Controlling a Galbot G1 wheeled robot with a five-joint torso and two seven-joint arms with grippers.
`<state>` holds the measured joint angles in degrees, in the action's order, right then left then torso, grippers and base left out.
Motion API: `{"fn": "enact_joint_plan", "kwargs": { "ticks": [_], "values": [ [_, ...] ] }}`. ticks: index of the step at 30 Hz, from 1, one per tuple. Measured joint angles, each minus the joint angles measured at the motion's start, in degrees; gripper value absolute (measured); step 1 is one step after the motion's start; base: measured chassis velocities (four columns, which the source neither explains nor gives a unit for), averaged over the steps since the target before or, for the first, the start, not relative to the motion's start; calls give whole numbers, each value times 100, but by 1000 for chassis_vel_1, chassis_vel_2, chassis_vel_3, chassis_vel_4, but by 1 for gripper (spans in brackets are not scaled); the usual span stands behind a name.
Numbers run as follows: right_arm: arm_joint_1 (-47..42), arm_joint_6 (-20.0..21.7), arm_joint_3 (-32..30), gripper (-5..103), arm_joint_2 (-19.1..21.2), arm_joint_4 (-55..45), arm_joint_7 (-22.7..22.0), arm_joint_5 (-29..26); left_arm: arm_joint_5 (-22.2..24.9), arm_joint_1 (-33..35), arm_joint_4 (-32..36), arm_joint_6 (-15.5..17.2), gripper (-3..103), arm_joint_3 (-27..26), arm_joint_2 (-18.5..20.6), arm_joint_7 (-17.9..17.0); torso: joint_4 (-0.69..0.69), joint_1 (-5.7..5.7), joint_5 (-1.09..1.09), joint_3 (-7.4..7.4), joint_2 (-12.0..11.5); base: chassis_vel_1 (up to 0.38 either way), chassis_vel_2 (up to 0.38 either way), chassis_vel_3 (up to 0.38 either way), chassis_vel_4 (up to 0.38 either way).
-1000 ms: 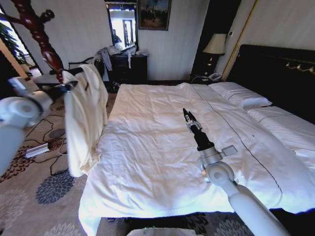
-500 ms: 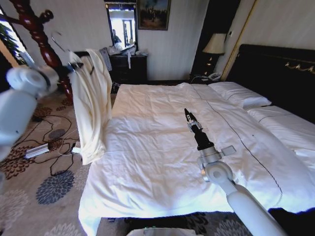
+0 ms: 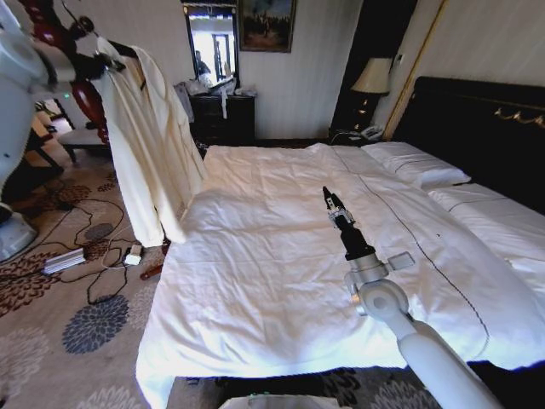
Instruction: Pick up the clothes from the bed and hang them on the clothes hanger.
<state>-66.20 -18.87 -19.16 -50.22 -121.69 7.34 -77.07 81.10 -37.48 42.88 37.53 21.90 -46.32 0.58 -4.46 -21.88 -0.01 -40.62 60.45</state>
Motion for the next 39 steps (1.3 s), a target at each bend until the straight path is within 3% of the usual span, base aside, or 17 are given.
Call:
{"fn": "enact_joint_plan", "kwargs": {
  "ticks": [10, 15, 22, 25, 39],
  "values": [
    [-12, -30, -14, 100, 20, -6, 8, -18, -327, -111, -734, 96, 18, -153, -357, 211, 2, 0, 0, 0, 0, 0, 0, 0, 0],
    [-22, -36, -6, 100, 17, 14, 8, -32, -500, -185, -1100, 142, 18, -343, -644, 229, -4, 0, 4, 0, 0, 0, 0, 0, 0],
    [-30, -67, -54, 100, 62, 28, 53, -119, -783, -319, -1528, 193, 18, -501, -904, 269, 1, 0, 2, 1, 0, 0, 0, 0, 0],
    [-19, -72, -53, 100, 79, 69, 73, -138, -874, -344, -1619, 236, 18, -563, -966, 276, -4, 0, 3, 0, 0, 0, 0, 0, 0],
    [-27, -81, -3, 100, 52, 112, 114, -176, -1000, -130, -1569, 302, 18, -622, -891, 273, 0, 1, 3, 2, 1, 0, 0, 0, 0]
  ]
}}
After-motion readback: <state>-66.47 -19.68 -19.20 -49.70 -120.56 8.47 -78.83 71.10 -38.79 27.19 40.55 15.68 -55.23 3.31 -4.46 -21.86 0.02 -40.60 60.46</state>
